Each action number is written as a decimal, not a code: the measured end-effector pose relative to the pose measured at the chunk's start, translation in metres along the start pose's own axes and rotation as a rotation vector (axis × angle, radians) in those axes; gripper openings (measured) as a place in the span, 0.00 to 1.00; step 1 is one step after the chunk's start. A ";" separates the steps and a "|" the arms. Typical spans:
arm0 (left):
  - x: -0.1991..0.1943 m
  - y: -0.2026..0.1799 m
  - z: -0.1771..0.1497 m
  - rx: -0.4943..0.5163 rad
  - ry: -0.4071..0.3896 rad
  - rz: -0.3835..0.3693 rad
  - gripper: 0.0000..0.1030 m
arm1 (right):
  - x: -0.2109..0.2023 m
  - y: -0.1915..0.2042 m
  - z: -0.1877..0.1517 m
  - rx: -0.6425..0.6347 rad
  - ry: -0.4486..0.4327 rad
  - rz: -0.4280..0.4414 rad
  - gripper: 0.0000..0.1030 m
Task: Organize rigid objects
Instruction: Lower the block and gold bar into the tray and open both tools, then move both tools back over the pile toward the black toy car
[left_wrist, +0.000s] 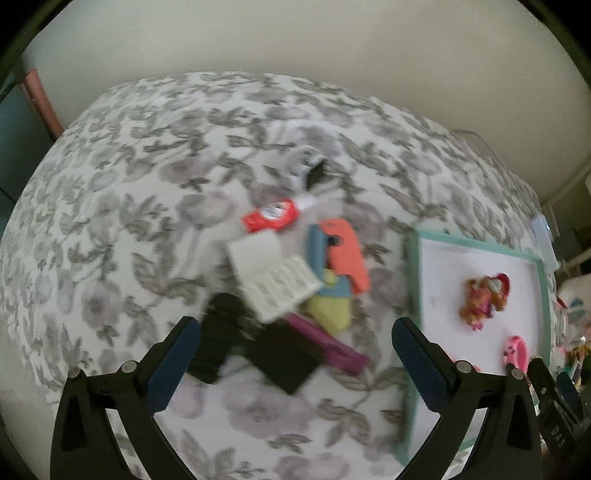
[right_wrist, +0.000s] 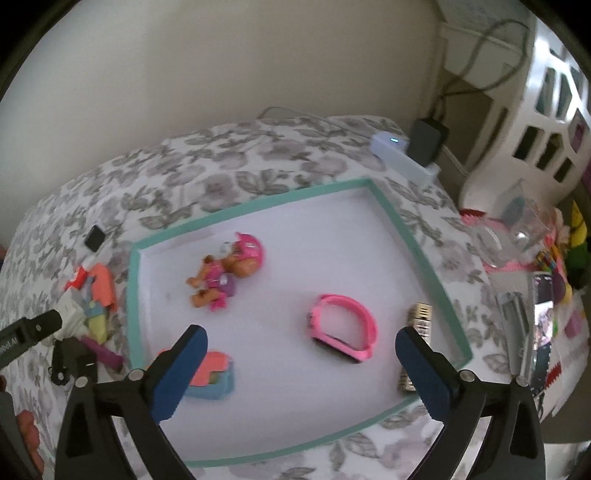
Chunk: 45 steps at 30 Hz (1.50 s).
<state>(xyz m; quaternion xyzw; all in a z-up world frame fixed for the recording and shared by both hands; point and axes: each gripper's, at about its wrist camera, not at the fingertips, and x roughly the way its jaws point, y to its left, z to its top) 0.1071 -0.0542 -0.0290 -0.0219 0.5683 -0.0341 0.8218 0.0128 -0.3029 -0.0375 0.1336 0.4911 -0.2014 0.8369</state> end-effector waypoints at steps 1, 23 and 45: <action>-0.002 0.008 0.001 -0.008 -0.004 0.010 1.00 | 0.000 0.007 0.000 -0.006 0.001 0.018 1.00; 0.018 0.121 0.012 -0.172 0.082 0.067 1.00 | 0.016 0.166 -0.024 -0.202 0.072 0.257 1.00; 0.048 0.162 0.013 -0.287 0.157 0.070 1.00 | 0.061 0.224 -0.045 -0.218 0.129 0.223 1.00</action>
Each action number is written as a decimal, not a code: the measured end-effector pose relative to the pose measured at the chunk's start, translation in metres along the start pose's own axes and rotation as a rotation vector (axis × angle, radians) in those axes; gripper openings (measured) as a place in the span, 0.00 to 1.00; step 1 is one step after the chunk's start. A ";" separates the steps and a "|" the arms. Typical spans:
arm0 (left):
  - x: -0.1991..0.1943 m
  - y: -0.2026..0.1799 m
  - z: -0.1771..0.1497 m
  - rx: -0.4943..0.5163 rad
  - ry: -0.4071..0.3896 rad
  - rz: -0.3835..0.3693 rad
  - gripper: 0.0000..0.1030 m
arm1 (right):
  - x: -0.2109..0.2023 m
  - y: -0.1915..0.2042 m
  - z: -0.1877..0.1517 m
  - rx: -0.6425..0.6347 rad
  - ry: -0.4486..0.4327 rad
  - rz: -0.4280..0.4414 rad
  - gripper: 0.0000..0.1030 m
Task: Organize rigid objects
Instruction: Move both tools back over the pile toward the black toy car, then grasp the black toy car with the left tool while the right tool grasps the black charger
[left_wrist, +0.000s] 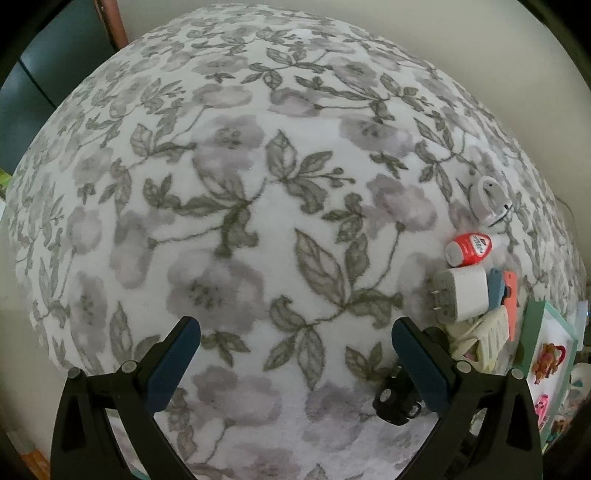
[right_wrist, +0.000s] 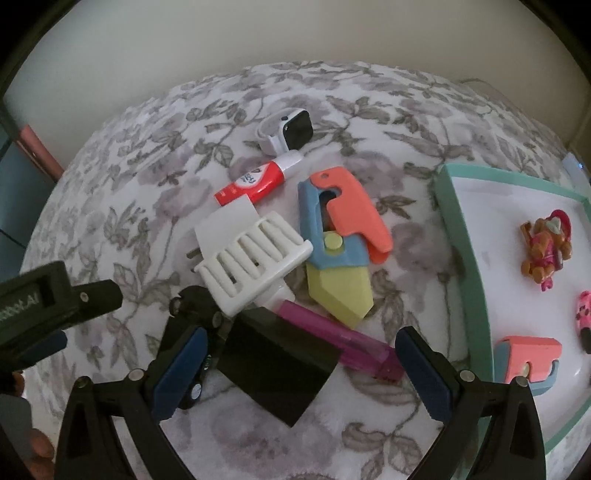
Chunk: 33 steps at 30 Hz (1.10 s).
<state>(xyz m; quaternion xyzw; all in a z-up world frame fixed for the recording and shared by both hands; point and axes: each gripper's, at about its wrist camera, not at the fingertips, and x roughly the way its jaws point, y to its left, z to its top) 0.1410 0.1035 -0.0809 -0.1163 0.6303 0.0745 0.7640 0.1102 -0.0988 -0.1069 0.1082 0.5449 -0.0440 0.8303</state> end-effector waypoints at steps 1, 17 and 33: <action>0.000 -0.001 0.001 0.008 0.003 -0.003 1.00 | -0.001 -0.002 -0.001 0.004 0.001 -0.007 0.99; 0.003 -0.052 -0.015 0.124 0.068 -0.080 1.00 | -0.020 -0.034 -0.019 0.046 0.036 -0.006 0.84; 0.030 -0.108 -0.034 0.240 0.110 -0.019 0.96 | -0.017 -0.038 -0.034 0.061 0.111 0.050 0.71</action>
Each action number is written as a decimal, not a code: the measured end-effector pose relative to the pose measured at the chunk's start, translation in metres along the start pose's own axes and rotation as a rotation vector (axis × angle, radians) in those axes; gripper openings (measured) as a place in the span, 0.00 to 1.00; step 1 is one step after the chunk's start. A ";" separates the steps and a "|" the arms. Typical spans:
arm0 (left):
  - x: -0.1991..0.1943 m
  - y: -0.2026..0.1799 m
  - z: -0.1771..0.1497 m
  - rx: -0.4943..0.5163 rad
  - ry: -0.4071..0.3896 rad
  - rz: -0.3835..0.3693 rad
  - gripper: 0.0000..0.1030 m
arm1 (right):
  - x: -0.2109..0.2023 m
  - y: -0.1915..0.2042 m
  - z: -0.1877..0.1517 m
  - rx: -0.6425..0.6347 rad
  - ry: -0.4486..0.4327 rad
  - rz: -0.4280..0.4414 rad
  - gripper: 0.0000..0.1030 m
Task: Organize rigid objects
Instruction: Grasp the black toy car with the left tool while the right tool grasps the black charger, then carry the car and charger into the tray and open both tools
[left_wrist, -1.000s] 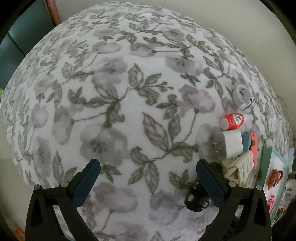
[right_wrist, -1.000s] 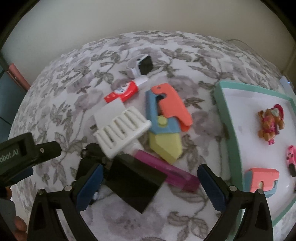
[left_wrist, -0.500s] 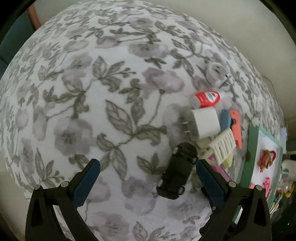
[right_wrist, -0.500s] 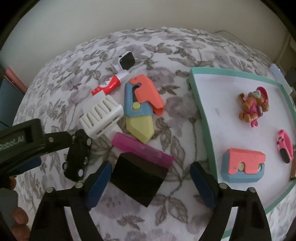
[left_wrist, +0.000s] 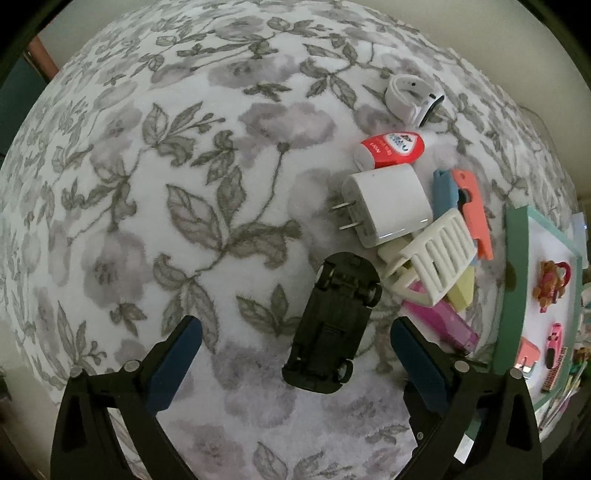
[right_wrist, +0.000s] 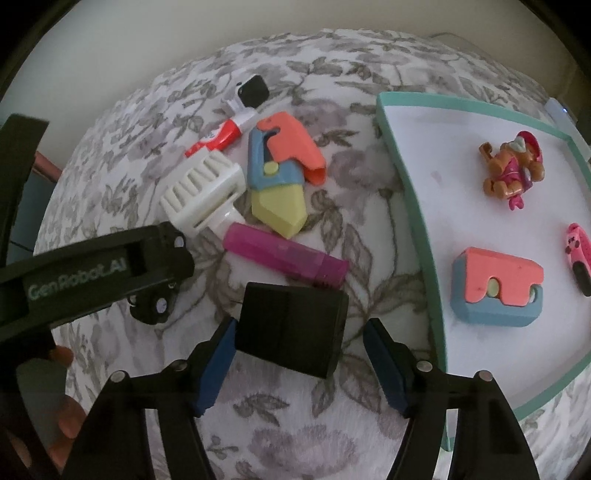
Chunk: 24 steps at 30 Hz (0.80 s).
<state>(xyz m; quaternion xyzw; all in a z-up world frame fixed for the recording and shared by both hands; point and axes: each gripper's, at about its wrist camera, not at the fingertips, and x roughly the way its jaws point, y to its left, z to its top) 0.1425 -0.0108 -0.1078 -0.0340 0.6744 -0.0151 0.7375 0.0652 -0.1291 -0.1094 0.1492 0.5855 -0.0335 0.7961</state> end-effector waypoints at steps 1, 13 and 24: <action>0.002 0.000 0.000 -0.001 0.001 -0.002 0.90 | 0.000 0.000 0.000 -0.001 0.000 0.002 0.71; 0.011 0.006 -0.004 -0.014 -0.017 0.000 0.34 | -0.002 -0.006 0.001 0.013 -0.010 0.030 0.60; -0.025 0.022 -0.003 -0.024 -0.071 -0.020 0.34 | -0.023 -0.012 0.004 0.041 -0.047 0.068 0.60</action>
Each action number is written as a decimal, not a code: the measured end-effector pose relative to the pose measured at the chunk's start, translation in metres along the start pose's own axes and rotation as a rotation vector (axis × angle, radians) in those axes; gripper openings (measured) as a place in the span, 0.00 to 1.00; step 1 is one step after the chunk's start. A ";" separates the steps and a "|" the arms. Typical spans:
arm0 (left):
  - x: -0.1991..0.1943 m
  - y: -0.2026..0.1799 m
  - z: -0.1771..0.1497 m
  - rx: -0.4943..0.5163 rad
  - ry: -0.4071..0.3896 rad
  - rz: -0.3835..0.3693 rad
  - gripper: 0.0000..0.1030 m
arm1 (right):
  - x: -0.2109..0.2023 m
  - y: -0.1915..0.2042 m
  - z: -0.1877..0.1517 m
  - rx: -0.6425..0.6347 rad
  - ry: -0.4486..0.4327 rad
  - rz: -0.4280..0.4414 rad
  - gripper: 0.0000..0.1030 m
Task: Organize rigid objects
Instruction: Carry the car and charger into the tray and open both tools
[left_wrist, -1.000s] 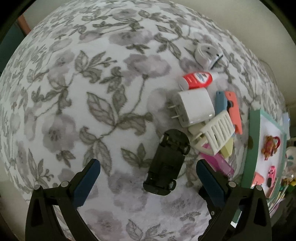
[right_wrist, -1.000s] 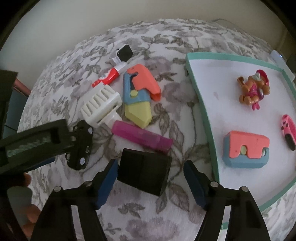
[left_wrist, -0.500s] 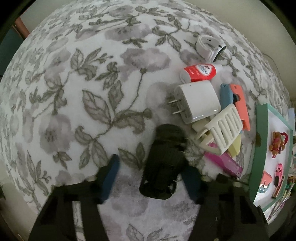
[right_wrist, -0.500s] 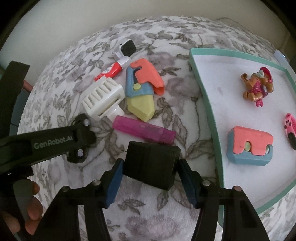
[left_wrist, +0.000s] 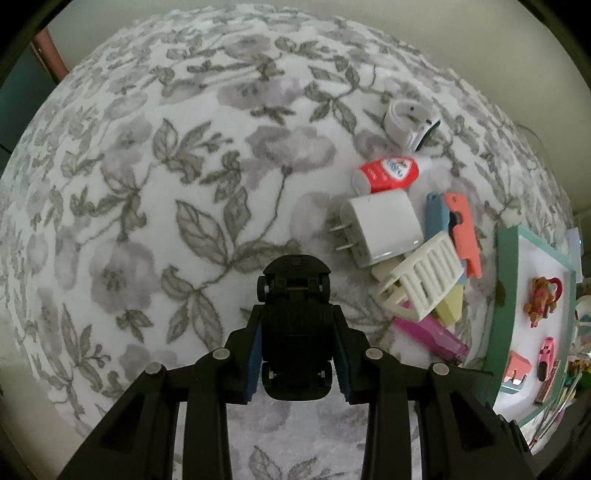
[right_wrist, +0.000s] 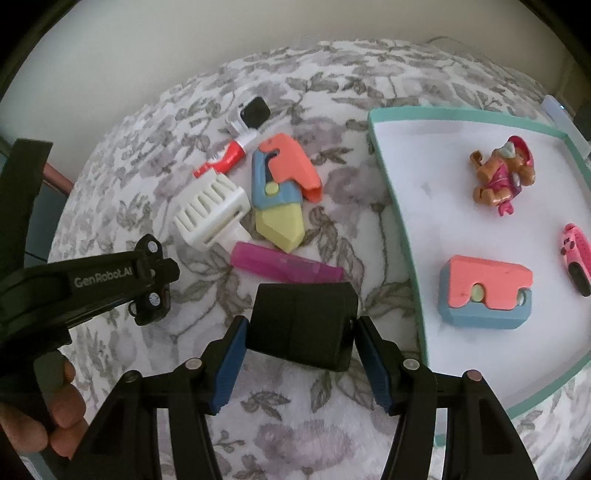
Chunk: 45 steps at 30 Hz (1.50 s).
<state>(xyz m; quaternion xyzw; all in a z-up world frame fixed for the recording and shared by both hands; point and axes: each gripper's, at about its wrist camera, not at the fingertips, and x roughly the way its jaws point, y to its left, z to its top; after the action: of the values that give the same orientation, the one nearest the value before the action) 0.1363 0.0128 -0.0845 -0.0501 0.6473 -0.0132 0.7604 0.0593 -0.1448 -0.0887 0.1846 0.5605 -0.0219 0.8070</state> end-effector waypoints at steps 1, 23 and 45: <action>-0.005 0.002 0.001 -0.006 -0.012 -0.004 0.34 | -0.004 -0.001 0.001 0.003 -0.009 0.005 0.60; -0.081 -0.076 0.010 0.097 -0.193 -0.109 0.34 | -0.071 -0.107 0.043 0.200 -0.150 -0.043 0.60; -0.016 -0.218 -0.019 0.395 -0.095 -0.078 0.34 | -0.058 -0.218 0.075 0.355 -0.136 -0.172 0.60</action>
<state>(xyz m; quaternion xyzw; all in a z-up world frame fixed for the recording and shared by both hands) 0.1252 -0.2040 -0.0518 0.0745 0.5930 -0.1671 0.7841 0.0520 -0.3820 -0.0730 0.2734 0.5058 -0.2014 0.7930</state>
